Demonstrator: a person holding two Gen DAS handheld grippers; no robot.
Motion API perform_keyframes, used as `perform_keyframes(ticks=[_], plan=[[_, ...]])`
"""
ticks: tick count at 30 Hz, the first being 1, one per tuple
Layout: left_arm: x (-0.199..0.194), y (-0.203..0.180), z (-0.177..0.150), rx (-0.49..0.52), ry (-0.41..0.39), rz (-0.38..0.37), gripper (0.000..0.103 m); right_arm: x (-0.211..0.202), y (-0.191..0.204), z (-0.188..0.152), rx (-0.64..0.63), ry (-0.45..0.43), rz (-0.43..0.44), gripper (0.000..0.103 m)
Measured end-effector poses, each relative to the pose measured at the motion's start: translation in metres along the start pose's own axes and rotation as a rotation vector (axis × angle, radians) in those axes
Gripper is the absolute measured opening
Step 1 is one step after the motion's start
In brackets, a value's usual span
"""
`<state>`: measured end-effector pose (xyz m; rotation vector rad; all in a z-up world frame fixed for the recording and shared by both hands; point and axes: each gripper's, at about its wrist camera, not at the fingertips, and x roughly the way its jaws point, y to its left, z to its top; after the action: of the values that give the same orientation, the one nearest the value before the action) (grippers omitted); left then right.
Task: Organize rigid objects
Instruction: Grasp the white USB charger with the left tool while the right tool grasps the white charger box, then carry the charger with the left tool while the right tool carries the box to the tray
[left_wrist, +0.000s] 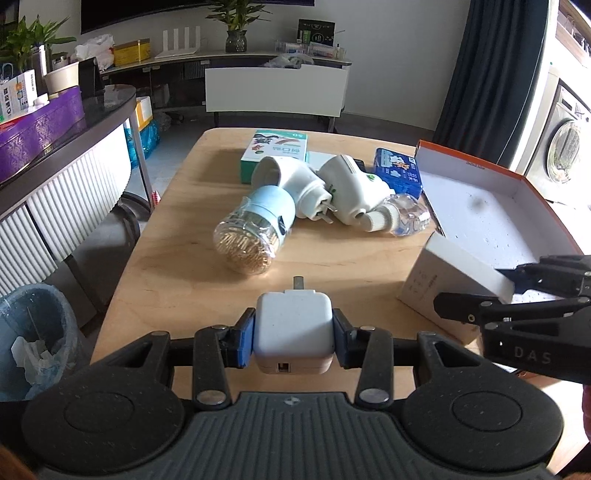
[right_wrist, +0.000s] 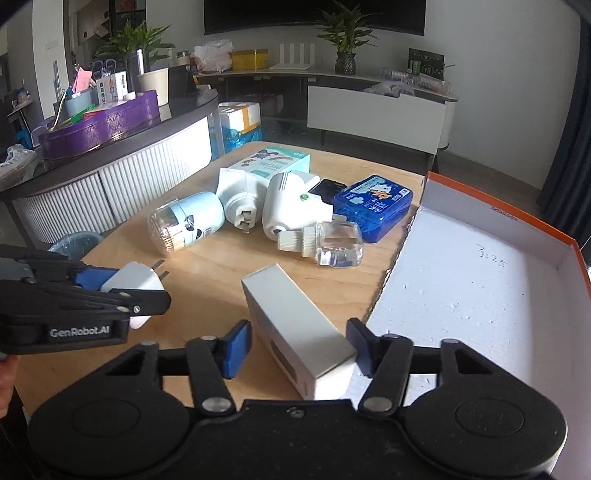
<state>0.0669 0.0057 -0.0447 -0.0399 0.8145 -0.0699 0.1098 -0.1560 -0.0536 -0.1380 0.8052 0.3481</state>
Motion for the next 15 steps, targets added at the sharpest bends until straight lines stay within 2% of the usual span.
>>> perform_keyframes(ticks=[1, 2, 7, 15], plan=[[-0.001, 0.002, 0.001, -0.006, 0.001, 0.0, 0.042, 0.003, 0.001, 0.001, 0.0, 0.013, 0.011, 0.036], [-0.002, 0.003, 0.001, -0.013, 0.0, -0.002, 0.042, 0.007, 0.002, 0.002, 0.005, 0.026, 0.02, 0.032], [-0.007, 0.004, 0.006, -0.025, -0.011, -0.013, 0.042, 0.002, -0.001, 0.003, 0.096, 0.008, 0.042, 0.032], [-0.015, -0.014, 0.027, -0.003, -0.063, -0.057, 0.042, -0.035, -0.02, 0.02, 0.178, -0.085, -0.005, 0.032]])
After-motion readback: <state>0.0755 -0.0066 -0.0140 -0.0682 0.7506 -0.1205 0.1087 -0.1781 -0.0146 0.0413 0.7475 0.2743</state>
